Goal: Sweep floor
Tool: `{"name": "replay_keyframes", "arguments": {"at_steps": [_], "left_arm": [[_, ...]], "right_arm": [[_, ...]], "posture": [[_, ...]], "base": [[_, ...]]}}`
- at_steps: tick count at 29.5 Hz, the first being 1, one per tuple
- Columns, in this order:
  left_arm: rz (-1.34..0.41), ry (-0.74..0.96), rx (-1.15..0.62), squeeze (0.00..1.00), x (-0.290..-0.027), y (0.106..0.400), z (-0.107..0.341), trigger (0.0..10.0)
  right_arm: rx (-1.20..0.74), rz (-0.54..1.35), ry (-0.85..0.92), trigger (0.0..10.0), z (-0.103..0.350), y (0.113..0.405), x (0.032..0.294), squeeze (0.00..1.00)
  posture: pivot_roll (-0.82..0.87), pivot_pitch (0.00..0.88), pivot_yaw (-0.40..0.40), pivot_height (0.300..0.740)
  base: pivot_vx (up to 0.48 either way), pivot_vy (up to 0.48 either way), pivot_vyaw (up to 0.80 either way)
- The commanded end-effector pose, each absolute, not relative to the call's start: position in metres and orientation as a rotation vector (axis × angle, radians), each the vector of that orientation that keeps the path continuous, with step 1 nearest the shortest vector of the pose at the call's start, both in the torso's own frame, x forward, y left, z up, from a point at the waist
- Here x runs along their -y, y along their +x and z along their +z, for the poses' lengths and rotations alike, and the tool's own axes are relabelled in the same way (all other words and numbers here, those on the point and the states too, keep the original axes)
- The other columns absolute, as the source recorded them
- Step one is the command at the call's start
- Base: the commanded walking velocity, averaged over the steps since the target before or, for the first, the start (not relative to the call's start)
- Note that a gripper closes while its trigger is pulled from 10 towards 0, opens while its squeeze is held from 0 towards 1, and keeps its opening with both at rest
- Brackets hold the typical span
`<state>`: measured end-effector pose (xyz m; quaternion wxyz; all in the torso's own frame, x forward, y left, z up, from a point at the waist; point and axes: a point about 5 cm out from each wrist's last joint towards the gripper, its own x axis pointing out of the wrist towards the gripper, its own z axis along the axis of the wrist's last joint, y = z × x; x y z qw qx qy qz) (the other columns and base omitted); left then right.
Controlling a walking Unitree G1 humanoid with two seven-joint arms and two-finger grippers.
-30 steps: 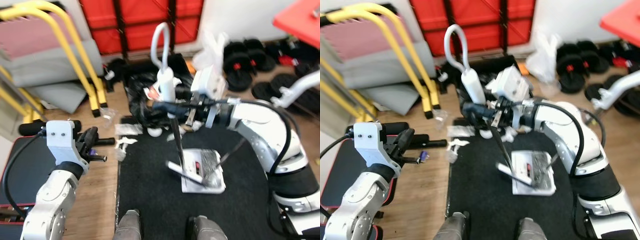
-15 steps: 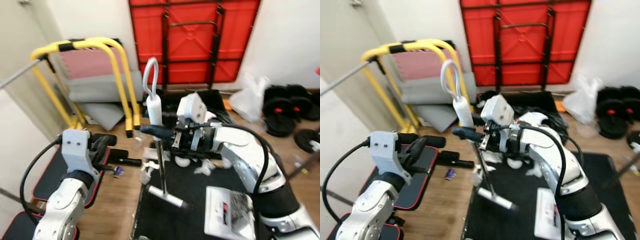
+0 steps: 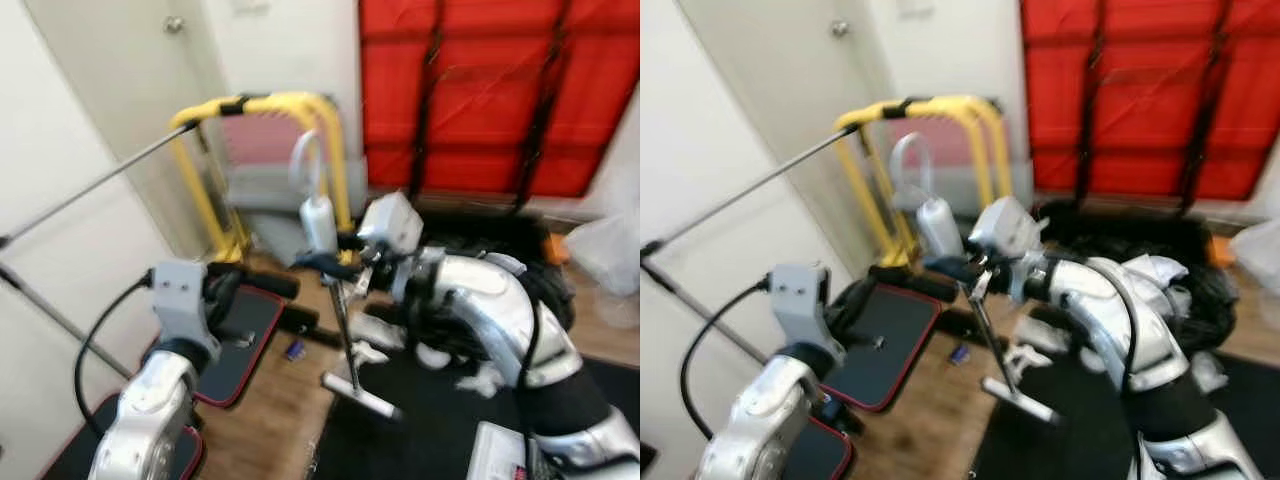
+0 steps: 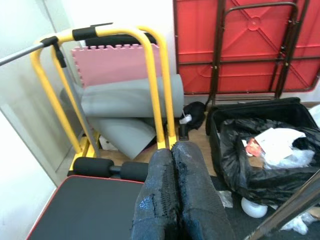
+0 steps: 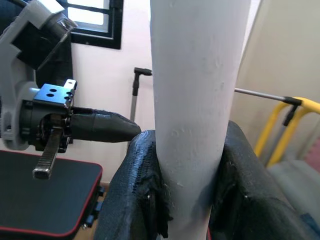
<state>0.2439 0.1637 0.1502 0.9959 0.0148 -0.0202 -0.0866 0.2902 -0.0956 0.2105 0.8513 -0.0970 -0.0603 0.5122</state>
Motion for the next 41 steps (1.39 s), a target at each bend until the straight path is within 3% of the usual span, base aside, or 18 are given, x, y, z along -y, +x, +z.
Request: {"name": "replay_keyframes", "arguments": {"at_steps": [1,10,17,28,33,41], "left_arm": [[-0.134,0.056,0.009,0.0,-0.172,0.243,0.144,10.0],[-0.145,0.06,-0.019,0.0,-0.171,0.24,0.14,10.0],[-0.201,0.054,-0.043,0.0,-0.152,0.232,0.133,10.0],[-0.201,0.039,-0.054,0.0,-0.154,0.239,0.131,10.0],[-0.178,0.034,-0.053,0.0,-0.157,0.242,0.132,10.0],[-0.176,0.027,-0.048,0.0,-0.156,0.239,0.134,10.0]], "right_arm": [[0.173,1.093,-0.209,10.0,0.214,0.289,0.088,0.0],[0.094,1.162,-0.206,10.0,0.198,0.282,0.086,0.0],[0.093,1.166,-0.167,10.0,0.197,0.282,0.082,0.0],[0.078,0.821,-0.171,10.0,0.193,0.313,0.089,0.0],[0.055,0.601,-0.186,10.0,0.192,0.33,0.099,0.0],[0.043,0.466,-0.185,10.0,0.193,0.341,0.098,0.0]], "posture": [[-0.1,0.0,0.04,0.74],[-0.09,0.0,0.04,0.74],[-0.09,0.0,0.032,0.74],[-0.09,0.0,0.003,0.74],[-0.09,0.0,-0.003,0.74],[-0.08,0.0,-0.005,0.74]], "base": [[0.0,0.0,0.8],[0.0,0.0,0.8],[0.0,0.0,0.8],[0.0,0.0,0.79],[0.0,0.0,0.0],[0.0,0.0,0.0]]}}
